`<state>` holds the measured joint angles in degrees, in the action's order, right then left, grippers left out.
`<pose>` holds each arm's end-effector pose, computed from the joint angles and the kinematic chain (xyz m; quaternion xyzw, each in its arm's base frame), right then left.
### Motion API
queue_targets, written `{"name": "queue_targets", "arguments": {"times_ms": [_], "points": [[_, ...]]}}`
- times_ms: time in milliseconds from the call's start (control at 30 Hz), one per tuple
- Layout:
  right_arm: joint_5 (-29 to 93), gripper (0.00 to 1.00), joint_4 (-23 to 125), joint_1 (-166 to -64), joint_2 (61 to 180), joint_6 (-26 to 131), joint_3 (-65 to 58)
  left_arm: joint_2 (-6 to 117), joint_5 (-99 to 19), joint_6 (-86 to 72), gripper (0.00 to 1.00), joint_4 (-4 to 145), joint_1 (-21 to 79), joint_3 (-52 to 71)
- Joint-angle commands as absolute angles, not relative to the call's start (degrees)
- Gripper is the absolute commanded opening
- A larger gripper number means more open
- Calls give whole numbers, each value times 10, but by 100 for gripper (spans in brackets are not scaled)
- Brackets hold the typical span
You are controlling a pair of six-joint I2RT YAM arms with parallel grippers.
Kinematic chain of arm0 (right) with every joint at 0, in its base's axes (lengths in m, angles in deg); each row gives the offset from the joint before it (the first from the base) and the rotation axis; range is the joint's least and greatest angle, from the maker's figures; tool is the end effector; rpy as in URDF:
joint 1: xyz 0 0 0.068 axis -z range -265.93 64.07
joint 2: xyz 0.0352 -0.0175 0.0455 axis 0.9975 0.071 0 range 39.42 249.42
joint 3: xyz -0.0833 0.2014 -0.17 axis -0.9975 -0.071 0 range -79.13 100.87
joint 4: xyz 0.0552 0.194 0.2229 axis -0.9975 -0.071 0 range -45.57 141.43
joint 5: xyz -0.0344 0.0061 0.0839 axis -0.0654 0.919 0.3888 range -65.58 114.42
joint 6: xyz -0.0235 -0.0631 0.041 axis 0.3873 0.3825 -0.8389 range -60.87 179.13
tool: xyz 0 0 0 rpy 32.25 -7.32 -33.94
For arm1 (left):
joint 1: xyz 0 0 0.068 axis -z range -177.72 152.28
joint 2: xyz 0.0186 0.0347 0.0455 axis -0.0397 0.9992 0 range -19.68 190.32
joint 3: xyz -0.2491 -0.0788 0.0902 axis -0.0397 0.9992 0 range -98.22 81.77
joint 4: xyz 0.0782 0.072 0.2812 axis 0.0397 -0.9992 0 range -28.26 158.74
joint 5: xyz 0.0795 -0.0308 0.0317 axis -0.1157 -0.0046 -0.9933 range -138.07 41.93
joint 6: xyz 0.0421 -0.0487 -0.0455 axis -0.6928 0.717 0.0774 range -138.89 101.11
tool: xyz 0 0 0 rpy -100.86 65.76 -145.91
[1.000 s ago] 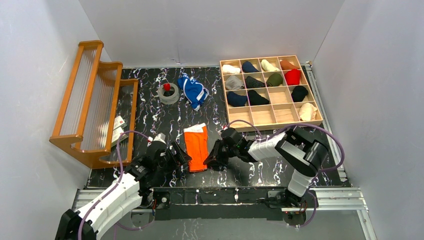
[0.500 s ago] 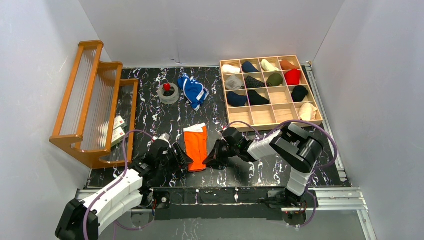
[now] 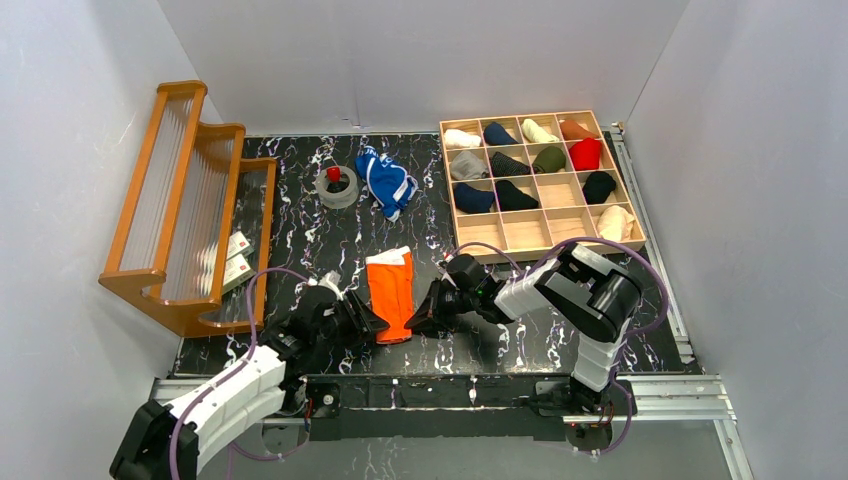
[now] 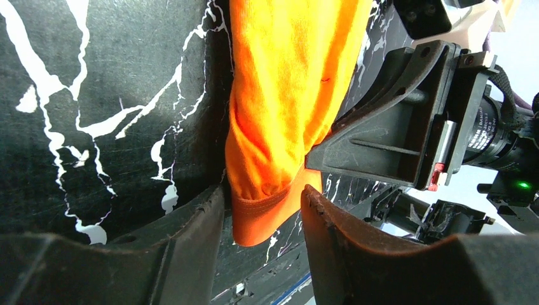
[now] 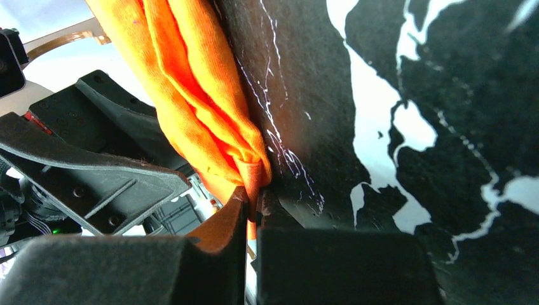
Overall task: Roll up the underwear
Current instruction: Roll the underwear to the center of the board.
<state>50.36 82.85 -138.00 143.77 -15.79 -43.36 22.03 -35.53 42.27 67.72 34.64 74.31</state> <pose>0.1943 0.2976 0.0467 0.0749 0.8752 0.4777 0.0137 0.1653 -0.1222 0.0993 -0.1709 0.8675 -0.3993 0.2423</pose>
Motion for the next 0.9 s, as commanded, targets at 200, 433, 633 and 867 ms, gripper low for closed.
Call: {"name": "queue_targets", "arguments": {"times_ms": [200,433,633,867], "points": [[501,1,753,-1380,1459,-123,-427,283,-393,420,38,643,347,785],[489,33,710,-1380,1406,-51,-394,293,-391,399,6,658,347,768],[463,55,649,-1380,1343,37,-381,289,-392,386,0,640,347,751],[410,59,704,-1381,1230,281,-409,278,-401,354,0,578,347,712]]}}
